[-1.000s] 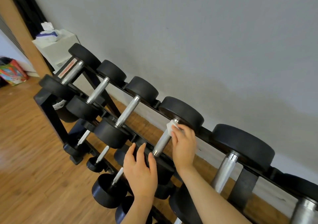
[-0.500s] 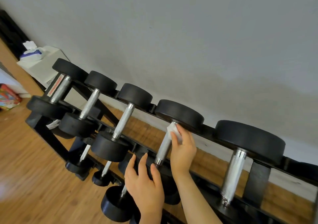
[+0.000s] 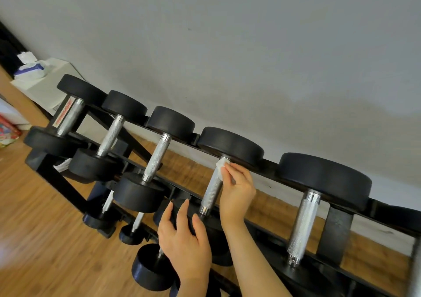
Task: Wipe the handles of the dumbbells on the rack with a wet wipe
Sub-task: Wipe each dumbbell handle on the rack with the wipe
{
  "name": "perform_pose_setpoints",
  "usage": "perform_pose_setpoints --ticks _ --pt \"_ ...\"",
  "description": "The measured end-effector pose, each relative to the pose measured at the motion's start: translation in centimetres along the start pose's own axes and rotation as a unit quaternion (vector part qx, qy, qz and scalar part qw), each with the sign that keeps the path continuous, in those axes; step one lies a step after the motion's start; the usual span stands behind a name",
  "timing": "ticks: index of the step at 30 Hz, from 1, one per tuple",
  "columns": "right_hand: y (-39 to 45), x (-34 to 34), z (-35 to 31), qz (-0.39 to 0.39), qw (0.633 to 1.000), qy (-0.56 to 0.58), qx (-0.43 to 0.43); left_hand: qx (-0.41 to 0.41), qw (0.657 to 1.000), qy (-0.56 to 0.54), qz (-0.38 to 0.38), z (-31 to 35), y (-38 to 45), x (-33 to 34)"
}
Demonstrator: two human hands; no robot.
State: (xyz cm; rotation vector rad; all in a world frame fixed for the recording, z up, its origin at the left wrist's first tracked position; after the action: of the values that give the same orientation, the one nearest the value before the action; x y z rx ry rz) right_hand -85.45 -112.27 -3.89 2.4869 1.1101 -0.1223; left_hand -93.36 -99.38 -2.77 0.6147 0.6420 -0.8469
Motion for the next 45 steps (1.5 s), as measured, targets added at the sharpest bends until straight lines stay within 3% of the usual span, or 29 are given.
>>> perform_pose_setpoints --ticks 13,18,23,32,38,45 --pt "-0.1 -0.1 0.1 0.016 0.999 0.022 0.032 -0.005 1.000 -0.009 -0.009 -0.2 -0.3 -0.1" --pt "-1.3 -0.4 -0.1 -0.021 1.000 -0.005 -0.019 -0.016 1.000 -0.012 -0.011 -0.3 -0.3 0.0" --pt "-0.5 -0.2 -0.1 -0.010 1.000 0.012 0.009 -0.016 1.000 -0.008 -0.012 -0.3 -0.3 0.0" --pt "-1.4 -0.4 -0.3 -0.029 0.999 0.001 -0.017 -0.017 1.000 -0.002 -0.014 -0.2 -0.2 0.0" --pt "0.5 -0.1 -0.3 -0.010 1.000 0.021 0.020 -0.016 1.000 -0.005 -0.016 -0.3 -0.2 0.0" --pt "-1.8 -0.7 0.1 -0.050 0.999 -0.002 0.023 -0.012 1.000 -0.007 -0.007 -0.3 -0.2 0.1"
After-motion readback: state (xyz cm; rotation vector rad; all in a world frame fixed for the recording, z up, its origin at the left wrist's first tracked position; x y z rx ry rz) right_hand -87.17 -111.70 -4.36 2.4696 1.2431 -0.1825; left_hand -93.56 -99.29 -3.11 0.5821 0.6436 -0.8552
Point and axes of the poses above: each hand's wrist, its own y-axis towards the middle knuckle, its own x-axis out of the palm, z = x × y, the point moved 4 cm from there along y, towards the middle knuckle, and after that the axes turned 6 degrees about -x, right-handed, at the moved point
